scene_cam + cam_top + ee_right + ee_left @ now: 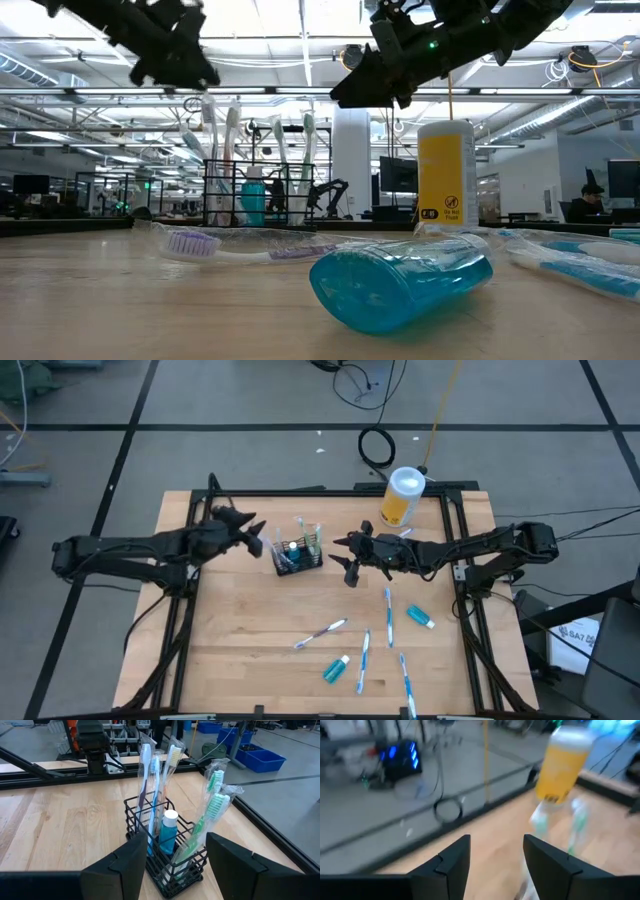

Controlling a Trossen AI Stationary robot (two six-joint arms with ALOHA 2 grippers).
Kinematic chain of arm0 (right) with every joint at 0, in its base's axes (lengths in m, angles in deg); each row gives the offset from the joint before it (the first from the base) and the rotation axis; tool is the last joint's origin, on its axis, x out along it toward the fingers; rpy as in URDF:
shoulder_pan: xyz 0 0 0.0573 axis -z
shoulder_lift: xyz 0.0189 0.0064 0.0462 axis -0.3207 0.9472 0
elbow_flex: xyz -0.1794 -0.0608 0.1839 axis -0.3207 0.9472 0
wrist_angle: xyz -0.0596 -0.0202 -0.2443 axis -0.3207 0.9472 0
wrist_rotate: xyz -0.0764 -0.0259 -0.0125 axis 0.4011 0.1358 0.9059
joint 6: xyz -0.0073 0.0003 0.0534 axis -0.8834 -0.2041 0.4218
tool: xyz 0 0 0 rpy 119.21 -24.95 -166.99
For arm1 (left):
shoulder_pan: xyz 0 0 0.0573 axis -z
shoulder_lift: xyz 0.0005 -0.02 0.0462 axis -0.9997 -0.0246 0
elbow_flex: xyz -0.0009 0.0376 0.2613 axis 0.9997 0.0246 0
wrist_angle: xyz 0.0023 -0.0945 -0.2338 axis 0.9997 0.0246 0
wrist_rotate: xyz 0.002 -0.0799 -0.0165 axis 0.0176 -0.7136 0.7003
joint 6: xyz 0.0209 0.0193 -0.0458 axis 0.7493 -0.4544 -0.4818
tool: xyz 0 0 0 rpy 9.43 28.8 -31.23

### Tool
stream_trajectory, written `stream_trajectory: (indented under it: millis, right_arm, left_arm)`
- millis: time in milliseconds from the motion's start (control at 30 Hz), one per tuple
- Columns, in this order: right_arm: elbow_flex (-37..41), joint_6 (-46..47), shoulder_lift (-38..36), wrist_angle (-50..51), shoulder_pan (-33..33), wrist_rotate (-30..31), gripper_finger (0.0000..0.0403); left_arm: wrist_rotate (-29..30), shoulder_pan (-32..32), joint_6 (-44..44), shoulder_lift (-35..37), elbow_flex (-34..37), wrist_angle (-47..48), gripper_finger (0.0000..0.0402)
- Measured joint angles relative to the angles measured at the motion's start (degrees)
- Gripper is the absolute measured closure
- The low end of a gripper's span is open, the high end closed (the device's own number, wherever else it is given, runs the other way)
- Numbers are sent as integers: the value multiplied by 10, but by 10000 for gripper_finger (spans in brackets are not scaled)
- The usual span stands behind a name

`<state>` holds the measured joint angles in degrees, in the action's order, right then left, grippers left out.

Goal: Pick & Place toothbrushing station
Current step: Adjust the toothbrushes in the black mesh organizer

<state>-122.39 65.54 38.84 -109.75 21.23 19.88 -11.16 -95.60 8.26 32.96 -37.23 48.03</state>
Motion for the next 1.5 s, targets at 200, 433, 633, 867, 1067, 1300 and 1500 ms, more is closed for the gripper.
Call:
stream_trajectory:
  millis: [200, 433, 633, 867, 1067, 1300, 1500]
  right_arm:
    - [0, 8, 0, 9, 0, 0, 206]
    - [0, 11, 0, 9, 0, 1, 206]
    - [0, 10, 0, 9, 0, 1, 206]
    - [0, 10, 0, 9, 0, 1, 206]
    - [0, 10, 0, 9, 0, 1, 206]
    - [0, 10, 0, 9, 0, 1, 206]
    - [0, 10, 0, 9, 0, 1, 206]
  left_arm:
    - [-3, 0, -156, 2, 0, 139, 227]
    - [-5, 0, -293, -3, 0, 184, 238]
    - [-23, 1, -324, -5, 0, 182, 241]
    - [-28, 1, -334, -49, 0, 179, 241]
    - [-26, 1, -334, -76, 0, 181, 241]
    - [-18, 1, -332, -75, 0, 179, 288]
    - [-18, 1, -330, -75, 0, 179, 358]
